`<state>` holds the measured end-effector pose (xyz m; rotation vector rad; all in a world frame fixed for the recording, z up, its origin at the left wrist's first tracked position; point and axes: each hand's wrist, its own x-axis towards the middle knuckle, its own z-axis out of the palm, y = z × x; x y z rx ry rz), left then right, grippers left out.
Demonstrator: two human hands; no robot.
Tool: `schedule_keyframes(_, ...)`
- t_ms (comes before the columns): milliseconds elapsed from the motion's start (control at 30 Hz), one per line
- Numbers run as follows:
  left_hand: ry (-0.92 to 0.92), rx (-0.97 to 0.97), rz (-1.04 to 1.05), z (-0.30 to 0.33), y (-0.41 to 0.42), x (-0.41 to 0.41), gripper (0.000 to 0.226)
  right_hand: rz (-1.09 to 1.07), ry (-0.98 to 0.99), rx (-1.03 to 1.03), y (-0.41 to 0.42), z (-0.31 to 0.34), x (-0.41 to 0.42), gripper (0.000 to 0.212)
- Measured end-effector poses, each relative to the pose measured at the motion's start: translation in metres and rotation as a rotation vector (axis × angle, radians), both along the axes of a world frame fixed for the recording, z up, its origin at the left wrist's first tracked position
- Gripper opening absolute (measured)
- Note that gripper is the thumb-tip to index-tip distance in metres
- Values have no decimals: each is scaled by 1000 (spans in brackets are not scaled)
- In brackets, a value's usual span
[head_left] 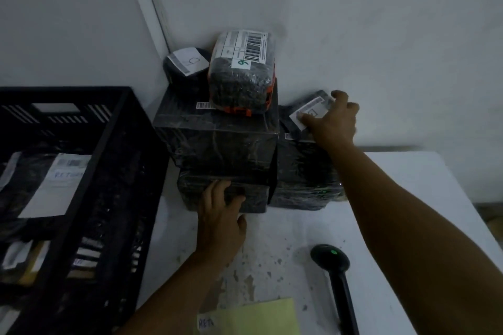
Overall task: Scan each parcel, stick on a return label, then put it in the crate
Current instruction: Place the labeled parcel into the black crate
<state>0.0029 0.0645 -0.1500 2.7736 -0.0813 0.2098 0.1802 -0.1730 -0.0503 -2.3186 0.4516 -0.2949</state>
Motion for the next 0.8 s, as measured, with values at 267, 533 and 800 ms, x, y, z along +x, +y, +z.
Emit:
schedule_keyframes(267, -78, -223, -30, 28, 9, -7, 27, -30, -345, 509, 3, 30, -72, 70)
schedule_keyframes(533, -102, -648, -71, 66, 7, -40, 52, 216, -117, 436, 38, 1, -215, 88)
schedule_keyframes(800, 323, -488, -336, 56, 21, -73, 24, 551, 96, 266, 60, -30, -270, 70)
